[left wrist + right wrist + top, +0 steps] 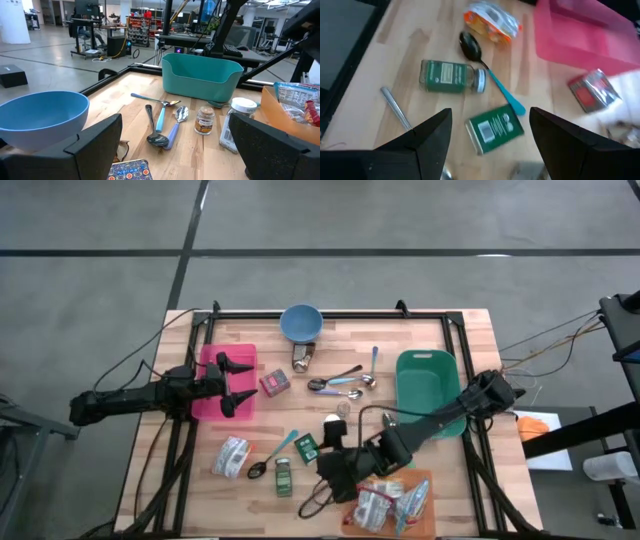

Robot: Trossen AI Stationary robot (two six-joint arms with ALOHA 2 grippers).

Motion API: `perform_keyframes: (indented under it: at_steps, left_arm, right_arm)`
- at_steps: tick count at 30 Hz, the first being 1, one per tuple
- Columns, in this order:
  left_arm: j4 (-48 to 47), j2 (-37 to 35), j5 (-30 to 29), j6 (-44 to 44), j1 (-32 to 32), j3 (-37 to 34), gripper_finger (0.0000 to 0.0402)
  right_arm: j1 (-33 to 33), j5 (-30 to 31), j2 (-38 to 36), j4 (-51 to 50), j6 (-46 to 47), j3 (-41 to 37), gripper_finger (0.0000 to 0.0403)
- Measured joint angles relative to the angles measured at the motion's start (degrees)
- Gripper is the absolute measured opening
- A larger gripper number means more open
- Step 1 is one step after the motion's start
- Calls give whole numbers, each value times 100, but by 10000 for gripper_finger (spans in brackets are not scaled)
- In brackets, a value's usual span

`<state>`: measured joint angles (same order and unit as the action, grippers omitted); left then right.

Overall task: Pick & Place Food Item
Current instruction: Put the orange noodle pack into the orange bin

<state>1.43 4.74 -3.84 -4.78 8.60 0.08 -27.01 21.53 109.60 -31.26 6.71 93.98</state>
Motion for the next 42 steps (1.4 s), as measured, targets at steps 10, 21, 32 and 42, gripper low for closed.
perform_keyframes:
  at_steps: [10, 21, 32, 42]
  left_arm:
    - [-2, 0, 0, 0, -1, 0, 372]
    - [-2, 41, 2, 0, -2, 0, 372]
    - [0, 37, 0, 0, -2, 0, 372]
    - [-1, 69, 0, 0, -2, 0, 372]
  right_arm:
    - [692, -859, -350, 3975, -1137, -1801, 264]
    - [1182, -875, 378, 5903, -1053, -2156, 264]
    - [1127, -491, 1777, 5779, -837, -628, 264]
    - [1083, -790, 2525, 4485, -1646, 472, 264]
